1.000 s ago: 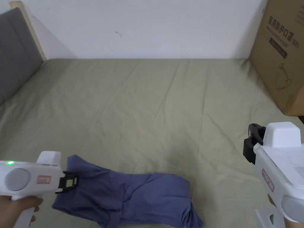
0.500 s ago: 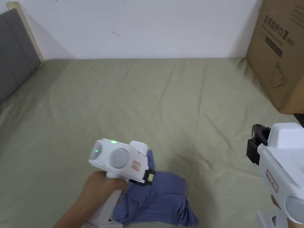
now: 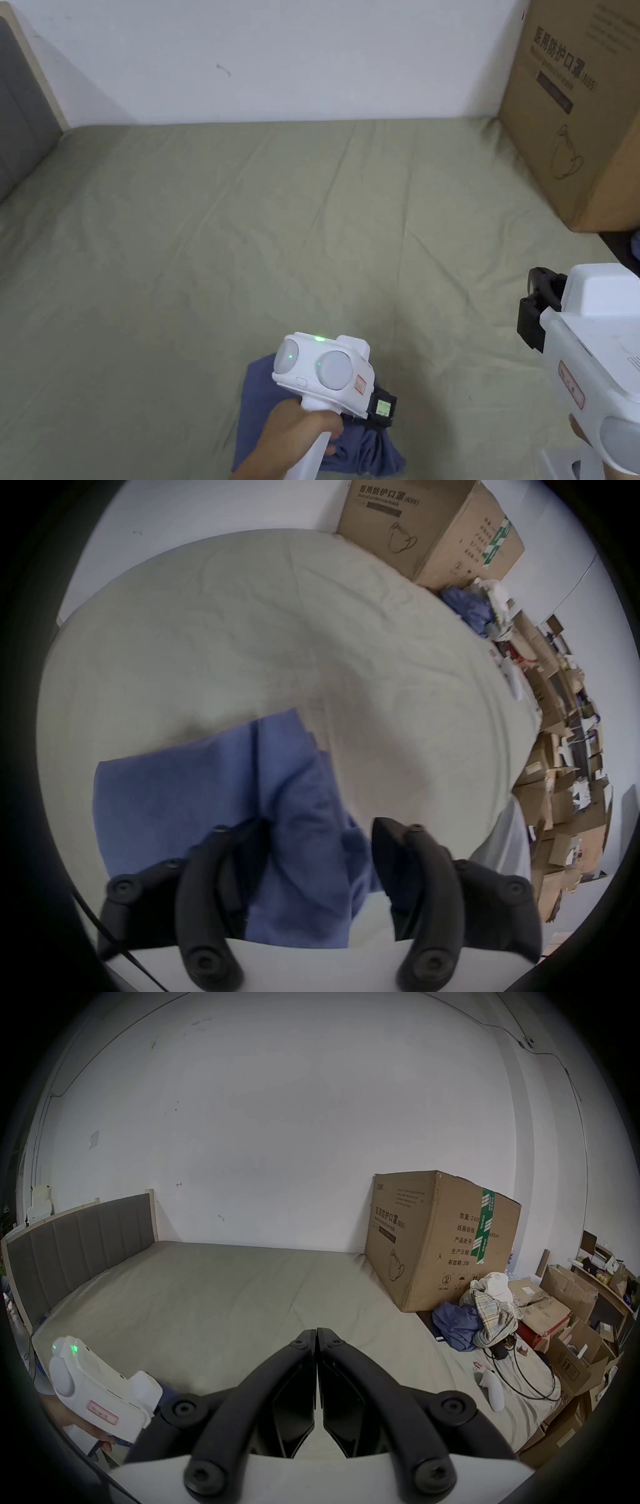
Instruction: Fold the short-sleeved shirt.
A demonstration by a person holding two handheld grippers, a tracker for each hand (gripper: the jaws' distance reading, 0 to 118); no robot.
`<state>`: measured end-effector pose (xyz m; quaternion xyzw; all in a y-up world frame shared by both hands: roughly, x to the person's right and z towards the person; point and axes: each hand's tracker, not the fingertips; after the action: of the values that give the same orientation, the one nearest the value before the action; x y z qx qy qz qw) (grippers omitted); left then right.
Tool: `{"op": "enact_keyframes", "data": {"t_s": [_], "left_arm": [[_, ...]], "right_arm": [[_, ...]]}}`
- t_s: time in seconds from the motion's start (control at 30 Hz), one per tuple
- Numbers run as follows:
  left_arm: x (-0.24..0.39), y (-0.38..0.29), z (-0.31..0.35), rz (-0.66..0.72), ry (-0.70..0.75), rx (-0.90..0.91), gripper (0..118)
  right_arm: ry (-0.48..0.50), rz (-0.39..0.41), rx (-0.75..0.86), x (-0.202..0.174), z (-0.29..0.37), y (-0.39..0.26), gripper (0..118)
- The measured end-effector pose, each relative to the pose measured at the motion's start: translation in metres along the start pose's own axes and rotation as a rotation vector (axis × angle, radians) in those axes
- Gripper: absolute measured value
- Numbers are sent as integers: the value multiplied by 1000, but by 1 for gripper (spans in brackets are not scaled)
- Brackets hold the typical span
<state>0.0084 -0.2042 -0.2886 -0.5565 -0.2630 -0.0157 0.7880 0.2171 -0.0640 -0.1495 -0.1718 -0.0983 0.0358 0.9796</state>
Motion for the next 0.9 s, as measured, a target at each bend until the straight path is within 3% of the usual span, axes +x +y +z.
{"op": "enact_keyframes", "data": {"t_s": [0.2,0.5,0.53,0.63,0.67,0.9], "left_arm": [[-22,0,77,58,-76,257,80],[-77,-23,103,68,199,442,80],[-79,-28,100,64,211,453,74],[-89,-44,91,93,183,513,14],[-90,-48,86,93,172,514,2],[-77,-70,47,17,157,493,0]], "right_arm": [[-6,-3,10,1,0,5,0],[-3,-9,33,-5,3,10,0],[-1,-8,32,-6,3,10,0],[3,-6,30,-8,4,9,0],[4,-5,28,-8,4,9,0],[2,-5,16,-7,3,7,0]]}}
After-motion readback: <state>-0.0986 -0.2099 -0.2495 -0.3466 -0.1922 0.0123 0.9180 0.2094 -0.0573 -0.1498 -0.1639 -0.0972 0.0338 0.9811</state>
